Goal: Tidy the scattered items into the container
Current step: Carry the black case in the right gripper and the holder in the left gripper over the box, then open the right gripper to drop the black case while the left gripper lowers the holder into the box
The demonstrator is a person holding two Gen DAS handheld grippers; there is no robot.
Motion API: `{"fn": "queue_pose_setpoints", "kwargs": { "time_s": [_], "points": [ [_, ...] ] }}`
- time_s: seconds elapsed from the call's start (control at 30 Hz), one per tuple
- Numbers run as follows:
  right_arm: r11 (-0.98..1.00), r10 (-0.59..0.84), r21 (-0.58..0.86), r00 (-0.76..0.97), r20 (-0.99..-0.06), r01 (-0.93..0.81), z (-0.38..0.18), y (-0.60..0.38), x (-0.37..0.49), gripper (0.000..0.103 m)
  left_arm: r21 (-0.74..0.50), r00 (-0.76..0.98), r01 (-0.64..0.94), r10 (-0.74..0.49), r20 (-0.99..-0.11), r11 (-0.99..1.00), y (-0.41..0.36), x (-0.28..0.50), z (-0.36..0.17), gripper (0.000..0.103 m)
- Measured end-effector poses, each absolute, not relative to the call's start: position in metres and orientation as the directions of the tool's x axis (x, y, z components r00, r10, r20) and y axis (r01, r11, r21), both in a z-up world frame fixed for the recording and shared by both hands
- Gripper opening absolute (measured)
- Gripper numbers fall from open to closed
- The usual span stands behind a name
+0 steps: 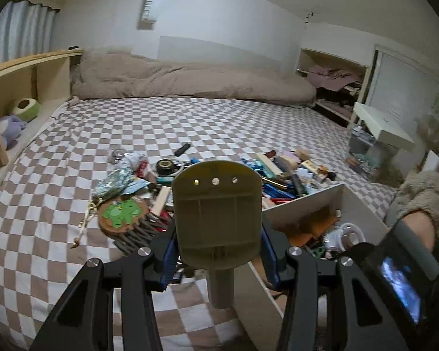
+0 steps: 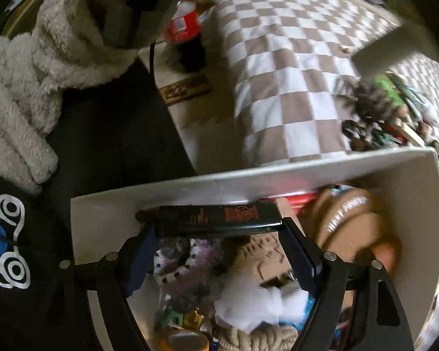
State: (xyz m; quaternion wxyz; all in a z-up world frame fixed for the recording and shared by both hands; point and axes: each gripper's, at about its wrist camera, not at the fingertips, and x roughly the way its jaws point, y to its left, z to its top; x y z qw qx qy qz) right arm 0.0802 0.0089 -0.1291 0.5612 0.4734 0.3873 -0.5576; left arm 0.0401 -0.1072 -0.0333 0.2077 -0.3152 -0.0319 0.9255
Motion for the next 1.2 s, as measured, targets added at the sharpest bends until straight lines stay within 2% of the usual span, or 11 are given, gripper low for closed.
{"fn": "queue_pose_setpoints", "kwargs": {
  "time_s": [0.07, 0.13, 0.47, 0.77, 1.0, 1.2],
  "points": [
    [-0.082, -0.263, 0.098, 0.073, -0.962, 0.992, -0.128, 0.012, 0.078, 0.098, -0.207, -0.706, -0.382, 0.429, -0.564, -0.901, -0.105, 0.042, -0.032, 0.048],
    [-0.111, -0.279, 0.082, 0.048, -0.959, 0.990, -0.121, 0.019, 0.072, 0.101, -0.221, -0.698, -0.394, 0.447, -0.560, -0.892, -0.103, 0.042, -0.031, 0.048],
    [-0.358, -0.294, -0.007, -0.120, -0.948, 0.934, -0.086, 0.092, 0.052, 0.101, -0.313, -0.656, -0.413, 0.517, -0.549, -0.856, -0.084, 0.047, -0.026, 0.048],
    [-0.513, -0.350, 0.005, -0.204, -0.914, 0.858, -0.076, 0.143, 0.048, 0.101, -0.388, -0.585, -0.316, 0.500, -0.639, -0.866, -0.068, 0.053, -0.040, 0.048],
    [-0.565, -0.414, 0.033, -0.248, -0.876, 0.825, -0.078, 0.172, 0.046, 0.101, -0.375, -0.551, -0.309, 0.486, -0.679, -0.874, -0.041, 0.065, -0.030, 0.048],
    [-0.598, -0.471, 0.081, -0.268, -0.840, 0.797, -0.087, 0.194, 0.047, 0.101, -0.324, -0.486, -0.321, 0.448, -0.750, -0.890, -0.006, 0.078, -0.034, 0.048]
  ]
}}
